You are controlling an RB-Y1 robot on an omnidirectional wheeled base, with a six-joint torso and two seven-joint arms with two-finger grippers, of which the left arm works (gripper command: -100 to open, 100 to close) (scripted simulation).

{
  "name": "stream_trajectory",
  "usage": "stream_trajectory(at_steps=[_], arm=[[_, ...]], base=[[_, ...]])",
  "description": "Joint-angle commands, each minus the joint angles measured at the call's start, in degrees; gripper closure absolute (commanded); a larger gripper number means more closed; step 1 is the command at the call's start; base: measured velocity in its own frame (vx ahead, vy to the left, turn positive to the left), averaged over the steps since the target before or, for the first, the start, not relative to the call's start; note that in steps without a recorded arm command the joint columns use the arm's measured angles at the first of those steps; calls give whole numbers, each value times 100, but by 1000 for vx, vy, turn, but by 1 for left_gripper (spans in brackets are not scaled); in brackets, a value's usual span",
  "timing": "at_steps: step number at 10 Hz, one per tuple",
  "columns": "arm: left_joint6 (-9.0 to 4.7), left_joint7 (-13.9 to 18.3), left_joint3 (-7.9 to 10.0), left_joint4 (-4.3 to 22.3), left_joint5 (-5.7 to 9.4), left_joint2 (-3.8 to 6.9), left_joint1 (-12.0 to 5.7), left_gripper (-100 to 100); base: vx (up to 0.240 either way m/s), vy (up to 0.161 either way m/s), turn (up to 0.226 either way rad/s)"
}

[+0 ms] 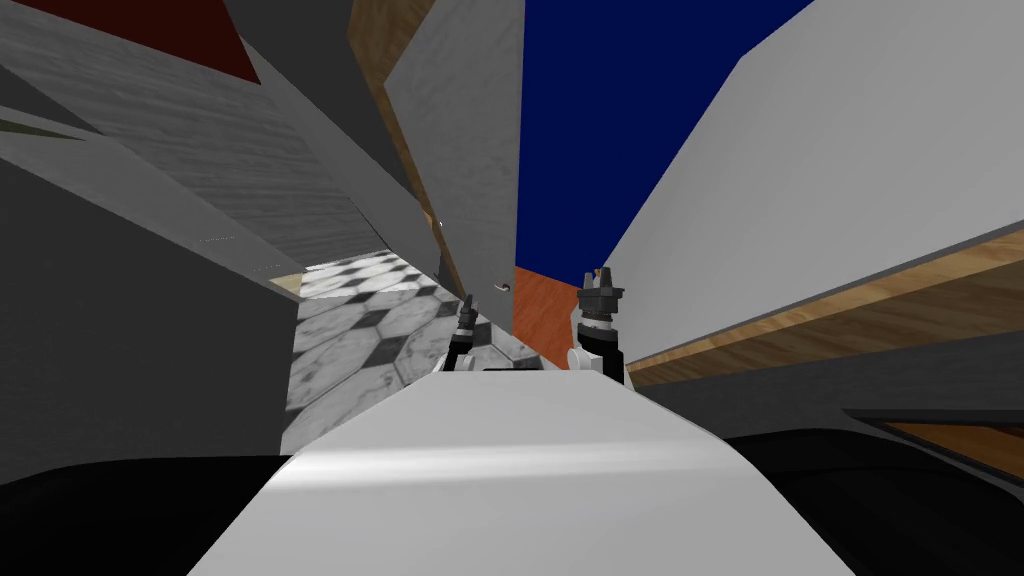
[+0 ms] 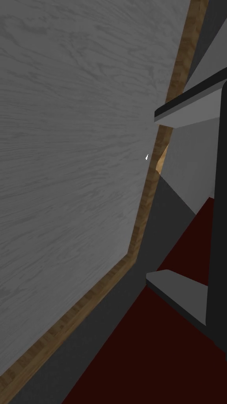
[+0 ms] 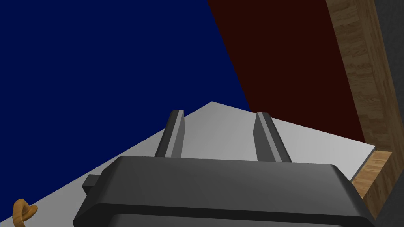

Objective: Push the door open

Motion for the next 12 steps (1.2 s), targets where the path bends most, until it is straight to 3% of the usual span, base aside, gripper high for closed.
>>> stream_trajectory(at_steps=[1,3,12], arm=[[-54,26,-55,250,-7,9,-70,-100],[-79,45,-110,421,-17,14,-112,-100],[-290,211,-576,1890,-96,17,-474,-100]], base=[[51,48,-58],[52,65,-78],[69,84,-100]])
